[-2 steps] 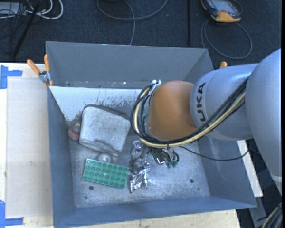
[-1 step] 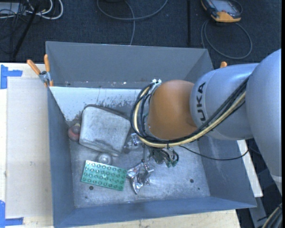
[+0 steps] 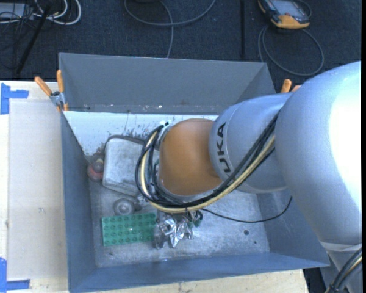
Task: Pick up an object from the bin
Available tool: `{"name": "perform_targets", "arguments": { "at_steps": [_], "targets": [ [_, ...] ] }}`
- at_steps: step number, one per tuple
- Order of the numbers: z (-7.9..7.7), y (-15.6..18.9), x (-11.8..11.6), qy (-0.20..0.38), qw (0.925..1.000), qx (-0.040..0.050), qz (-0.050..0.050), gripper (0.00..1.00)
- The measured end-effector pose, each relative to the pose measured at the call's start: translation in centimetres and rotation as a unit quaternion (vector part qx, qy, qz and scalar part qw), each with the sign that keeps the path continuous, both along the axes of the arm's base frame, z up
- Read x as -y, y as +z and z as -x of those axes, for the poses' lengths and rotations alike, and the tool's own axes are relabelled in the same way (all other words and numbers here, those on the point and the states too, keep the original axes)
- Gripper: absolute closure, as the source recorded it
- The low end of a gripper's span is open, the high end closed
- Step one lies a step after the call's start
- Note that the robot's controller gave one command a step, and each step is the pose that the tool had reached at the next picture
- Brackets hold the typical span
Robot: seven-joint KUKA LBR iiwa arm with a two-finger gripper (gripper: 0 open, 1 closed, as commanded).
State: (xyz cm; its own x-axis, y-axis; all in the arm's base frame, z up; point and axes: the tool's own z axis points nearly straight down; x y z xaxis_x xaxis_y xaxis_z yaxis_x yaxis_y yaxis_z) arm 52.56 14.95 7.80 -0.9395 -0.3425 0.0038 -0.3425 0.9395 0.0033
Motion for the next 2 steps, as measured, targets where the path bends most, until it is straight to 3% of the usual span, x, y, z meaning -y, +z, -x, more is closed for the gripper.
{"name": "perform_targets", "arguments": {
  "at_steps": [1, 2],
  "targets": [
    [-0.1, 0.1, 0.3, -0.002, 1.0, 0.0007, 0.001, 1.0],
    [0.3, 12.9, 0.9, -0.013, 0.9999, 0.0059, 0.0, 1.0]
  ]
}}
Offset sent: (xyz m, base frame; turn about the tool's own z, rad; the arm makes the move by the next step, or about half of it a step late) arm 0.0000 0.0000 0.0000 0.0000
